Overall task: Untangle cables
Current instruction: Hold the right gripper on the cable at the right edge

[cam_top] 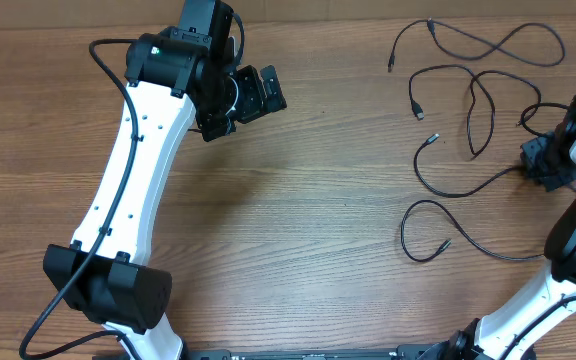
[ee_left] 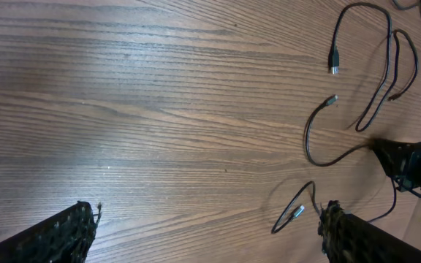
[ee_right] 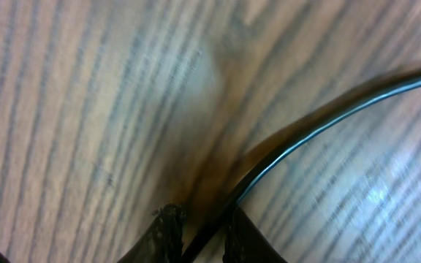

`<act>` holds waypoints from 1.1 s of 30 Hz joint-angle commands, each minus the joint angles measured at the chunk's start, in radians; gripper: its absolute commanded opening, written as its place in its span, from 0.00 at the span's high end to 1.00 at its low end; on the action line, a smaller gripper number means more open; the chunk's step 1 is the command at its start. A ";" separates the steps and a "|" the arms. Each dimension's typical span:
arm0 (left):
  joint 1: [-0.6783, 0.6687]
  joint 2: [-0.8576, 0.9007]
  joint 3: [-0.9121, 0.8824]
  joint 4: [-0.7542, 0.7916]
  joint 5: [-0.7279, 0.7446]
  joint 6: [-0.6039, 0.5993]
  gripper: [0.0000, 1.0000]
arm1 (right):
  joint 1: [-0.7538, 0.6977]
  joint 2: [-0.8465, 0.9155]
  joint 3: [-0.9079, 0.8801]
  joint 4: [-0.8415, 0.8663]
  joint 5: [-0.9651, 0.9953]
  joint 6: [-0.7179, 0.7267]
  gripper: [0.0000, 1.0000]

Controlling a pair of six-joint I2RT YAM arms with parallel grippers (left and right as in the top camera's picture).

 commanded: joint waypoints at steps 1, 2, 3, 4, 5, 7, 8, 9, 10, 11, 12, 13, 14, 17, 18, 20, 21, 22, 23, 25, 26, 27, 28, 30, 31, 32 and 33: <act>0.006 0.002 0.021 0.001 -0.010 0.016 0.00 | 0.000 0.013 0.000 0.014 -0.005 -0.041 0.79; 0.006 0.002 0.021 0.001 -0.010 0.015 0.00 | 0.000 0.013 0.000 0.014 -0.005 -0.042 0.79; 0.006 0.002 0.021 0.001 -0.010 0.015 0.00 | 0.000 0.013 0.000 0.014 -0.005 -0.042 0.79; 0.006 0.002 0.021 0.001 -0.010 0.015 0.00 | 0.000 0.013 0.000 0.014 -0.005 -0.042 0.79; 0.006 0.002 0.021 0.001 -0.010 0.015 0.00 | 0.000 0.013 0.000 0.014 -0.005 -0.042 0.79; 0.006 0.002 0.021 0.001 -0.010 0.015 0.00 | 0.000 0.013 0.000 0.014 -0.005 -0.042 0.74; 0.006 0.002 0.021 0.001 -0.010 0.016 0.00 | 0.000 0.012 0.000 0.015 -0.005 -0.042 0.71; 0.006 0.002 0.021 0.001 -0.010 0.016 0.00 | 0.000 0.012 0.000 0.015 -0.005 -0.042 0.67; 0.006 0.002 0.021 0.001 -0.010 0.016 0.00 | 0.000 0.012 0.002 0.014 -0.005 -0.042 0.63; 0.006 0.002 0.021 0.001 -0.010 0.016 0.00 | 0.000 0.012 0.003 0.010 -0.006 -0.042 0.60; 0.006 0.002 0.021 0.002 -0.010 0.016 0.00 | 0.000 0.012 0.007 0.005 -0.006 -0.042 0.57; 0.006 0.002 0.021 0.002 -0.010 0.016 0.00 | 0.000 0.012 0.012 0.000 -0.006 -0.042 0.53; 0.006 0.002 0.021 0.002 -0.010 0.015 0.00 | 0.000 0.011 0.019 -0.006 -0.006 -0.043 0.52; 0.006 0.002 0.021 0.005 -0.010 0.016 0.00 | 0.000 0.010 0.055 -0.026 -0.045 -0.095 0.50; 0.006 0.002 0.021 0.006 -0.010 0.016 0.00 | 0.000 0.010 0.070 -0.035 -0.058 -0.111 0.46; 0.006 0.002 0.021 0.006 -0.010 0.016 0.00 | 0.000 0.010 0.106 -0.063 -0.069 -0.121 0.44; 0.006 0.002 0.021 0.006 -0.010 0.016 0.00 | 0.000 0.010 0.130 -0.085 -0.069 -0.121 0.44; 0.006 0.002 0.021 0.006 -0.010 0.016 0.00 | 0.000 0.010 0.151 -0.105 -0.069 -0.121 0.43; 0.006 0.002 0.021 0.006 -0.010 0.016 0.00 | 0.000 0.010 0.174 -0.127 -0.069 -0.120 0.43; 0.006 0.002 0.021 0.006 -0.010 0.016 0.00 | 0.000 0.010 0.208 -0.172 -0.069 -0.121 0.40; 0.006 0.002 0.021 0.006 -0.010 0.016 0.00 | 0.000 0.010 0.216 -0.191 -0.069 -0.121 0.38; 0.006 0.002 0.021 0.006 -0.010 0.016 0.00 | 0.000 0.010 0.219 -0.210 -0.069 -0.121 0.37; 0.006 0.002 0.021 0.006 -0.010 0.016 0.00 | 0.000 0.010 0.218 -0.232 -0.068 -0.121 0.37; 0.006 0.002 0.021 0.005 -0.010 0.016 0.00 | 0.000 0.012 0.206 -0.249 -0.064 -0.120 0.37; 0.006 0.002 0.021 0.005 -0.010 0.016 0.01 | 0.000 0.012 0.198 -0.250 -0.062 -0.120 0.37; 0.006 0.002 0.021 0.005 -0.010 0.016 0.00 | 0.000 0.012 0.188 -0.248 -0.056 -0.116 0.37; 0.006 0.002 0.021 0.005 -0.010 0.016 0.00 | 0.000 0.012 0.179 -0.245 -0.045 -0.108 0.37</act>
